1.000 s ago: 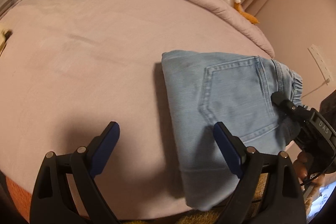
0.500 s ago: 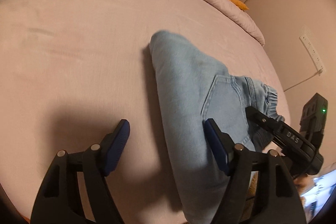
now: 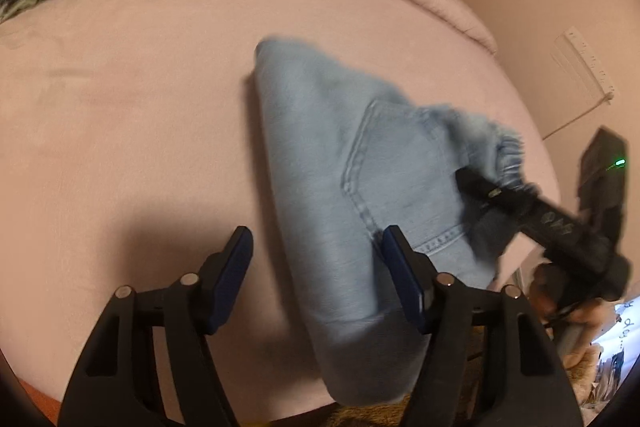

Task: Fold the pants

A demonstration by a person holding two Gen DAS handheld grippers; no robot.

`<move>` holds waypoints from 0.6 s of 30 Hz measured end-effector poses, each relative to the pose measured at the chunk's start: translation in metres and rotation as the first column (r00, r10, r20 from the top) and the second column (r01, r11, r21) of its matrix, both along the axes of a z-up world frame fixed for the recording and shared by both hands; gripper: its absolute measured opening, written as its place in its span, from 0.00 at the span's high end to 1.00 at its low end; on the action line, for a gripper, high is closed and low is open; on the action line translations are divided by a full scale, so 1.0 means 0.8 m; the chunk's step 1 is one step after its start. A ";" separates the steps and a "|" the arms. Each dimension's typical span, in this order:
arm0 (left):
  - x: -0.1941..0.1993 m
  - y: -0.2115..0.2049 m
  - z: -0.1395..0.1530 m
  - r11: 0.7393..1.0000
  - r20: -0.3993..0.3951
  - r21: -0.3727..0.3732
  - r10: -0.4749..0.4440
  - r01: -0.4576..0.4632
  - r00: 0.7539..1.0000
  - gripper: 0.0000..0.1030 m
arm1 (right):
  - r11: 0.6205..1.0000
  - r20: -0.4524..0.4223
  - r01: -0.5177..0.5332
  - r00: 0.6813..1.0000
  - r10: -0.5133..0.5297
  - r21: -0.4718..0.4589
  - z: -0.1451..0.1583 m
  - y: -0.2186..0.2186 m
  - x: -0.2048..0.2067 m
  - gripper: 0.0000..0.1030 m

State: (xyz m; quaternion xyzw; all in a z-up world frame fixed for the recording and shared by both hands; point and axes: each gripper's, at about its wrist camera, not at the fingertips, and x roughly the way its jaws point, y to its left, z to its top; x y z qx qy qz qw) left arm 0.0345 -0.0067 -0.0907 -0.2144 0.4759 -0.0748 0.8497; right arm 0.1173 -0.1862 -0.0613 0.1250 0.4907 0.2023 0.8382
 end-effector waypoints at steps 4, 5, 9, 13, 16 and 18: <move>-0.002 0.012 -0.015 0.998 -0.017 -0.066 0.006 -0.007 1.000 0.35 | 1.000 0.006 -0.017 1.000 0.017 -0.021 0.001 0.002 -0.002 0.58; -0.005 0.010 -0.015 0.998 -0.015 -0.058 -0.005 0.004 1.000 0.35 | 1.000 0.002 -0.015 1.000 0.015 -0.026 0.001 0.001 -0.001 0.56; -0.015 0.004 -0.016 0.999 -0.004 -0.035 -0.019 0.018 1.000 0.34 | 0.999 -0.016 -0.013 1.000 0.013 -0.030 0.003 -0.006 -0.001 0.45; -0.027 -0.004 -0.017 0.999 0.003 -0.021 -0.038 0.039 0.999 0.33 | 0.992 0.016 0.045 0.999 -0.043 -0.116 0.012 -0.021 -0.009 0.19; -0.028 0.002 -0.016 0.998 0.003 -0.044 -0.040 0.040 0.999 0.33 | 0.997 0.000 0.036 0.999 -0.036 -0.064 0.011 -0.034 -0.010 0.19; -0.031 0.004 -0.012 0.999 -0.002 -0.042 -0.035 0.035 0.999 0.32 | 0.999 -0.012 0.036 0.999 -0.036 -0.022 0.013 -0.042 -0.011 0.19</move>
